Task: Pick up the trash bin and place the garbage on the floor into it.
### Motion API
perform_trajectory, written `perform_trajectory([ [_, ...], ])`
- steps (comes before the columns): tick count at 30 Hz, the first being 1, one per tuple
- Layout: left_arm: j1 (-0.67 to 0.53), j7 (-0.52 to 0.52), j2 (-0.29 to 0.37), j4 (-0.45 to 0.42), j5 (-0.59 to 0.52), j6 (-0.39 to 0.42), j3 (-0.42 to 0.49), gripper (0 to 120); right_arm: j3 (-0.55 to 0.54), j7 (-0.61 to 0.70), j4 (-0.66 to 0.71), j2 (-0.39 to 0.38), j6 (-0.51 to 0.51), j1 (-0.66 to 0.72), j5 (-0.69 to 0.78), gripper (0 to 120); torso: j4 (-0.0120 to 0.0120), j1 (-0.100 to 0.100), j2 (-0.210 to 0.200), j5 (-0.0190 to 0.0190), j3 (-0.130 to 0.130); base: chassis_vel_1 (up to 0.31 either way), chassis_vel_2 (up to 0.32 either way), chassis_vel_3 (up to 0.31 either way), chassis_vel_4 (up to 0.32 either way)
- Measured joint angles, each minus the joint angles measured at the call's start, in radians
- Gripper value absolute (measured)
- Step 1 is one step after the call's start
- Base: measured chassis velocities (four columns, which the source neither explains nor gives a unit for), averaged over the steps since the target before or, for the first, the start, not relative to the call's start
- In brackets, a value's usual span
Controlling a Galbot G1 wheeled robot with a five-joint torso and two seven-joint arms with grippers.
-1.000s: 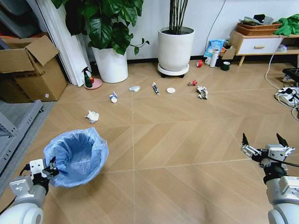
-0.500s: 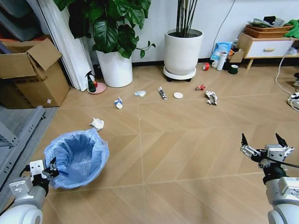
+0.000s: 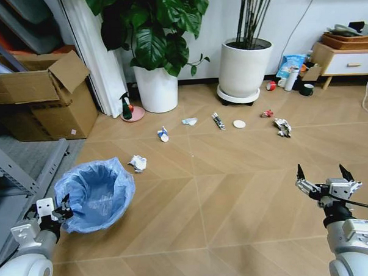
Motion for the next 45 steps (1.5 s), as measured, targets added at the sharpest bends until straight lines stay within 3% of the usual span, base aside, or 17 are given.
perform_trajectory([
  [45,0.02,0.027,-0.025,-0.019,0.005,-0.037,-0.003,0,-0.016,-0.005,-0.009,-0.006,-0.003,-0.004,0.013,100,-0.0001,0.0,0.0,-0.0003,0.0,-0.044,0.208,0.042,-0.21],
])
